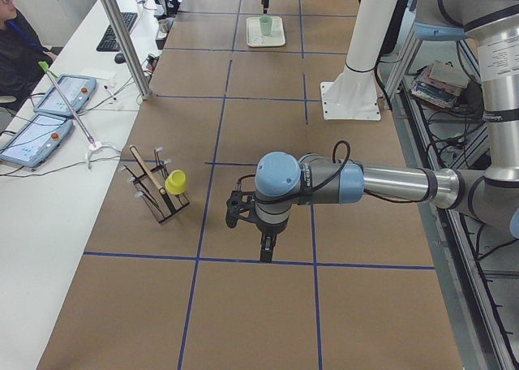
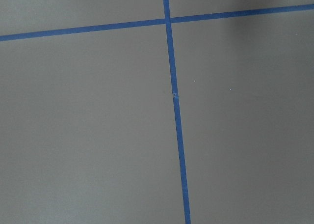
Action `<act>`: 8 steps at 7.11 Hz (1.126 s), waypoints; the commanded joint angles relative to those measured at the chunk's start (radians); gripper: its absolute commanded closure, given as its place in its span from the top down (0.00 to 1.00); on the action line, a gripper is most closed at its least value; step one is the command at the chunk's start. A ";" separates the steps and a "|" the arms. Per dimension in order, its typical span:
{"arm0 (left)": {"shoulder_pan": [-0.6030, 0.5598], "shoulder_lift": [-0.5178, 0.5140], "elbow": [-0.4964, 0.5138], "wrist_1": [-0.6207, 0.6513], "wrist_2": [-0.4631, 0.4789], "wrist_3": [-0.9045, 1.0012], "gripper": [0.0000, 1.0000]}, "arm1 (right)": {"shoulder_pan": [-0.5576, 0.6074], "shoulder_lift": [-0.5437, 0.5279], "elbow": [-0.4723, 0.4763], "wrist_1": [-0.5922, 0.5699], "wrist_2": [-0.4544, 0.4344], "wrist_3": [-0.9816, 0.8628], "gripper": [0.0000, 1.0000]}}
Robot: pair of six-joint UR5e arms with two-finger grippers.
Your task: Left arm grabs green cup and hands to right arm on tray
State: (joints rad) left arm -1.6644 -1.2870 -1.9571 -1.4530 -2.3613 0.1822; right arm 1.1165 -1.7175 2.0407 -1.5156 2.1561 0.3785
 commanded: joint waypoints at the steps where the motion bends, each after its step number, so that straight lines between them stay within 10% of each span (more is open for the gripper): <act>1: 0.000 0.000 0.001 -0.017 0.001 0.000 1.00 | 0.234 -0.028 0.024 -0.220 0.030 -0.432 1.00; 8: -0.003 0.015 0.003 -0.015 -0.001 0.007 1.00 | 0.444 -0.182 -0.016 -0.239 0.153 -0.590 1.00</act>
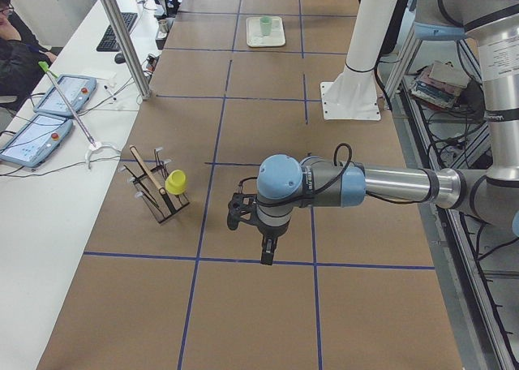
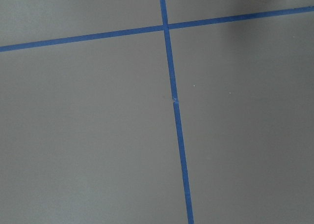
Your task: Left arm grabs green cup and hands to right arm on tray
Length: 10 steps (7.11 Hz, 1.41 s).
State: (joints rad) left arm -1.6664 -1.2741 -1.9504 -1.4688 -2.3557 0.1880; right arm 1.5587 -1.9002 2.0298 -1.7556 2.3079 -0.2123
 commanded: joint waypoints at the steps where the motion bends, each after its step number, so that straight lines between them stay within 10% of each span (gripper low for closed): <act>1: -0.004 0.004 -0.022 0.004 -0.001 0.001 1.00 | 0.000 0.004 -0.005 0.001 0.001 0.001 1.00; 10: 0.000 0.036 -0.004 0.004 0.006 0.001 1.00 | 0.000 0.003 -0.022 0.015 0.038 -0.002 1.00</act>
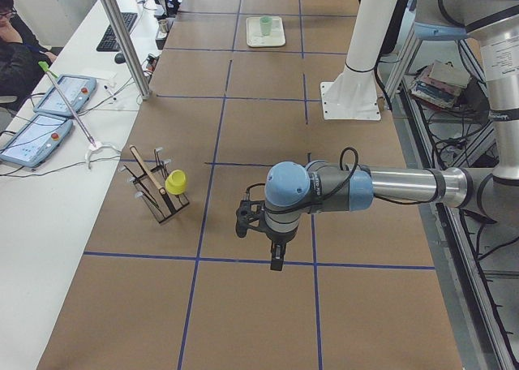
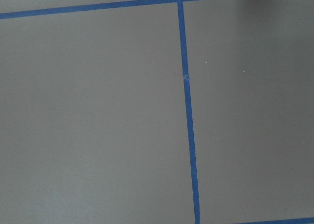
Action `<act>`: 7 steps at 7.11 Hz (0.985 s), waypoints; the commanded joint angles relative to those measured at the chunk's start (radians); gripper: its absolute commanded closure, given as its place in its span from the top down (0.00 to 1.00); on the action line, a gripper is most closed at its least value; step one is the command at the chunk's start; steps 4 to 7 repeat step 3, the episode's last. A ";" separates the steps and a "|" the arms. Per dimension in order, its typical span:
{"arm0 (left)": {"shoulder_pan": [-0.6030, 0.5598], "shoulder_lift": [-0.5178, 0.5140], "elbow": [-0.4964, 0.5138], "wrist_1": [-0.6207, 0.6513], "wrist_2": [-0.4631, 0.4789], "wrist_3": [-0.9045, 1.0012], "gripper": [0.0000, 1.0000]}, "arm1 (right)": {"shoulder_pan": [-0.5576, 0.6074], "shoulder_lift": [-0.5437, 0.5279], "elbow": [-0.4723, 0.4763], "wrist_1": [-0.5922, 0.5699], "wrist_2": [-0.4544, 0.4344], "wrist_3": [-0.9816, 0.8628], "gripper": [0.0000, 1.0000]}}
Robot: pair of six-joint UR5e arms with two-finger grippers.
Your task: Left arm grabs green cup and hands to right arm on tray
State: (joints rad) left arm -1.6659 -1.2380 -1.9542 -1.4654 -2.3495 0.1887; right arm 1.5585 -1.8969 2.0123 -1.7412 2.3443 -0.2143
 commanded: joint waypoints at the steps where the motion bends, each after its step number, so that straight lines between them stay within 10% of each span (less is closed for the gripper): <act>1: 0.000 0.000 0.000 0.000 -0.001 0.002 1.00 | 0.000 0.001 -0.010 0.000 0.001 0.000 1.00; 7: 0.000 0.002 0.003 0.000 -0.001 0.000 1.00 | 0.000 0.001 -0.015 0.003 0.001 0.000 1.00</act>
